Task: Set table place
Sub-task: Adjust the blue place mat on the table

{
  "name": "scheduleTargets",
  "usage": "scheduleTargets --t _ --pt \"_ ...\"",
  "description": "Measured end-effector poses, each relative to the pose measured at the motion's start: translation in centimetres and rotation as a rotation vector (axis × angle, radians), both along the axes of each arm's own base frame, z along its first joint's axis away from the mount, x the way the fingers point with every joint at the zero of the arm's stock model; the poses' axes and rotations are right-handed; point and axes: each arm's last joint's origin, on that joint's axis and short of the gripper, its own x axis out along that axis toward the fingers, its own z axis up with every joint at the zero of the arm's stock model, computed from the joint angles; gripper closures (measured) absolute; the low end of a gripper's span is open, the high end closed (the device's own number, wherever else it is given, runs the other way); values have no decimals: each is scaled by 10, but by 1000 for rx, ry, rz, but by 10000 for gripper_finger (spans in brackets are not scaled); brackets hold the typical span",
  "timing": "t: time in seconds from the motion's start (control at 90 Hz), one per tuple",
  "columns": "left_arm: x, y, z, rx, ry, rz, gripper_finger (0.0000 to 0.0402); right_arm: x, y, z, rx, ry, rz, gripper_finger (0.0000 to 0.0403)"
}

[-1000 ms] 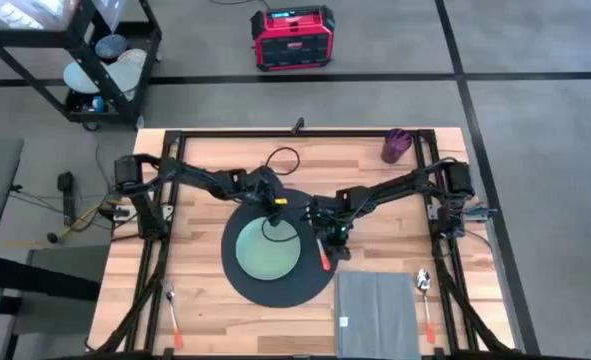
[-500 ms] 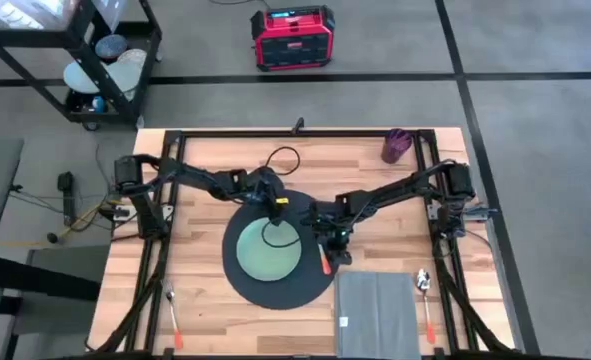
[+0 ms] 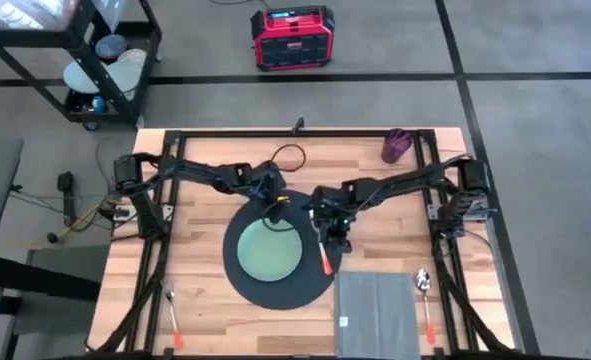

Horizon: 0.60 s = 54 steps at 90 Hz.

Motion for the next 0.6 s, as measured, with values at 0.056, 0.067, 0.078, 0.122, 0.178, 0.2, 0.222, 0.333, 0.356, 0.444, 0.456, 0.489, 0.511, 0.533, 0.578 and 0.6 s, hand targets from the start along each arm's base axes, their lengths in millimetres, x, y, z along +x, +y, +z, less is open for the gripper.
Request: scheduleTargets --t 0.056,0.067,0.078,0.122,0.178,0.2,0.222,0.333,0.356,0.444,0.456,0.489,0.511,0.533,0.578,0.6 --pt "-2 -1 -1 1 25 -13 401 1 0 -4 1 9 0 403" --pt "-3 -1 -2 1 30 -15 402 1 0 -5 1 11 0 403" --pt "-3 -1 -2 1 35 -18 402 1 0 -6 1 12 0 403" --pt "-5 -1 -3 3 53 -29 401 1 -1 -8 1 23 -2 403" --pt "-6 -2 -4 5 71 -43 401 -1 -3 -9 -10 31 -8 403" --pt "-7 -2 -4 6 77 -46 401 -1 -4 -10 -20 31 -13 403" --pt "-7 -2 -4 5 82 -49 401 -2 -5 -11 -32 33 -20 403" --pt "-9 -3 -5 -4 100 -48 401 -13 -13 -21 -106 132 -116 403" --pt "-9 -3 -5 -5 102 -48 401 -15 -15 -22 -111 150 -137 403" --pt "-9 -3 -5 -8 107 -48 401 -25 -20 -28 -89 214 -197 403" --pt "-9 -3 -5 -8 107 -48 401 -26 -21 -28 -85 217 -204 403" --pt "-9 -3 -5 -7 106 -48 401 -27 -22 -30 -70 226 -221 403" --pt "-9 -3 -5 -8 105 -48 401 -28 -22 -31 -62 234 -234 403" --pt "-9 -3 -5 -7 105 -48 401 -29 -23 -32 -56 244 -252 403" --pt "-9 -3 -5 -7 104 -48 401 -30 -24 -32 -47 262 -282 403" --pt "-9 -3 -5 -7 104 -48 401 -31 -25 -33 -43 268 -295 403"
